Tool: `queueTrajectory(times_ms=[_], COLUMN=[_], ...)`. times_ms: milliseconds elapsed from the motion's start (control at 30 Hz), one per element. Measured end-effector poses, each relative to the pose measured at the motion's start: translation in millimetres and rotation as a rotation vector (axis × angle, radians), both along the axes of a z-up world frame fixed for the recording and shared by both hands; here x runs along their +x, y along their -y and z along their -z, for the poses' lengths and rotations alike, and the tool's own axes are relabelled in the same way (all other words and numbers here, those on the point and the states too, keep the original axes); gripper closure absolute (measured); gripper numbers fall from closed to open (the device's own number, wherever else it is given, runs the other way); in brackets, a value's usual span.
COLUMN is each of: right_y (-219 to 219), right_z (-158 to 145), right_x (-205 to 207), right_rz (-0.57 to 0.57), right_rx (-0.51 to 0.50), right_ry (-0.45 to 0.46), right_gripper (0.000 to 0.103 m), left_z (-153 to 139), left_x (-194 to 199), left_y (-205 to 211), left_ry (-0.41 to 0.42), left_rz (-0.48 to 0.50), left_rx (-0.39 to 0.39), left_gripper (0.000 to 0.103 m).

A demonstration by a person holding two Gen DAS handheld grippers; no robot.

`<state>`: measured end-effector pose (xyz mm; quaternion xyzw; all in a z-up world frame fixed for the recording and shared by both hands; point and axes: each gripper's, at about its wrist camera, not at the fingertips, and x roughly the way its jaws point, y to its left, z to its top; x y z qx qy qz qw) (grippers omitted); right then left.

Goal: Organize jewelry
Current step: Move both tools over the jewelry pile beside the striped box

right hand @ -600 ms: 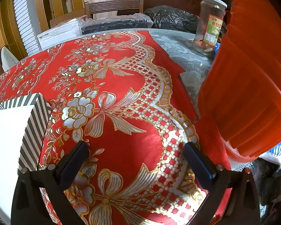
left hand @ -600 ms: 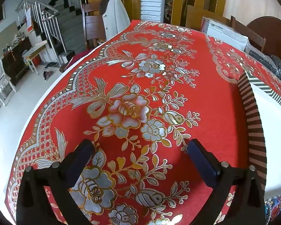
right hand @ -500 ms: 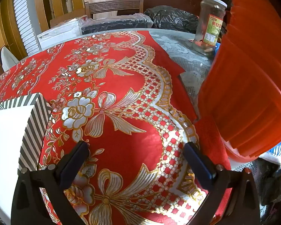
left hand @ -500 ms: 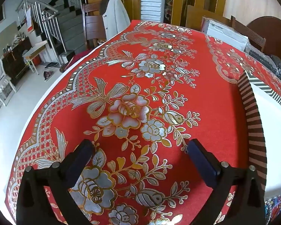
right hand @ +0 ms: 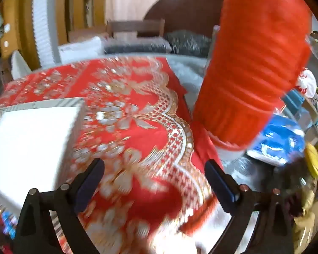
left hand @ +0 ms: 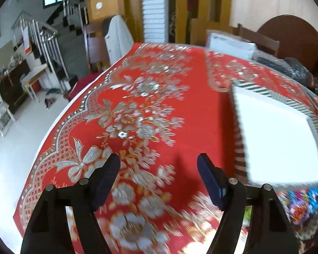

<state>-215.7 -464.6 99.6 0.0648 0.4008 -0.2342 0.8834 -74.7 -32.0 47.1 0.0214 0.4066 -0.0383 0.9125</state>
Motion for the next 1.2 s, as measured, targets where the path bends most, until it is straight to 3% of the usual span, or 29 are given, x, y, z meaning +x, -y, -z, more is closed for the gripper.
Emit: queueTrajectory(times_ms=[300,500,800,1200], right_y=[-88.4,-133.3,-171.9,-183.4], right_z=[-27.9,-44.2,-54.0,-58.0], right_x=[-58.5,-76.8,-86.7,-92.3], right_rz=[-0.140,-0.186,-0.233,-0.247], right_rx=[0.074,0.105,0.114,0.097], right_ry=[0.060,0.104,0.117,0.103], right_gripper=[0.005,0.005,0.005,0.005], left_z=[-36.0,-54.6,-63.3,-61.9], left_x=[-63.7,-94.4,-122.1,-135.7], left_y=[34.6,51.5,70.8,77.8], left_ry=[0.069,0.105,0.125,0.118], left_rz=[0.095,0.126,0.176,0.202], left_rx=[-0.004,-0.018,-0.017,-0.021], left_gripper=[0.027,0.027,0.027,0.027])
